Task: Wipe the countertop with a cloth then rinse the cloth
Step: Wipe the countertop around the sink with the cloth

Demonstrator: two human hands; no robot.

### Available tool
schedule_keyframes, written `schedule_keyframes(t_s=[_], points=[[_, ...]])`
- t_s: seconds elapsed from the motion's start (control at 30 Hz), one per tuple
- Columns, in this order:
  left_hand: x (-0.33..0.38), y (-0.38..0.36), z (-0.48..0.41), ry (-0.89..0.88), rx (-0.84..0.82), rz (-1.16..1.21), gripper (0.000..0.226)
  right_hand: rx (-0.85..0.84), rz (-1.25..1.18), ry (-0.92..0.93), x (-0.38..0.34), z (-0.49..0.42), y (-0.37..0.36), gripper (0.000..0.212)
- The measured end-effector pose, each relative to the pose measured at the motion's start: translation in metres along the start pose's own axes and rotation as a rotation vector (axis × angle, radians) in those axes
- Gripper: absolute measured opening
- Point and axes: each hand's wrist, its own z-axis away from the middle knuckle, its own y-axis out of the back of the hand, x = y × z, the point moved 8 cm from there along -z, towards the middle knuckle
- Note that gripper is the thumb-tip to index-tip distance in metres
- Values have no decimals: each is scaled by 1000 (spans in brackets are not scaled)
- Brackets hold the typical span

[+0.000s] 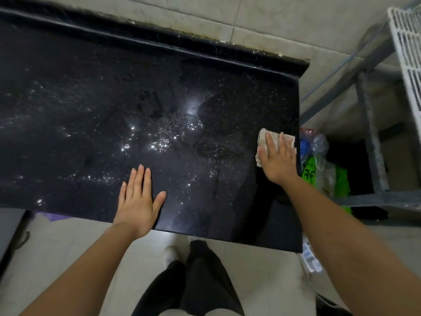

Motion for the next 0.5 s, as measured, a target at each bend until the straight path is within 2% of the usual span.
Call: schedule_keyframes(t_s=[0.13,0.3,0.5], points=[[0,1,0,-3,-5,-4,74,-11,-1,8,-16,8,-5,58],[2,2,2,-3,-13,9,75,-48,101,339,-48,91,-47,66],[2,3,2,-4,-21,31,76,-32,283,696,-49,152,-78,57]])
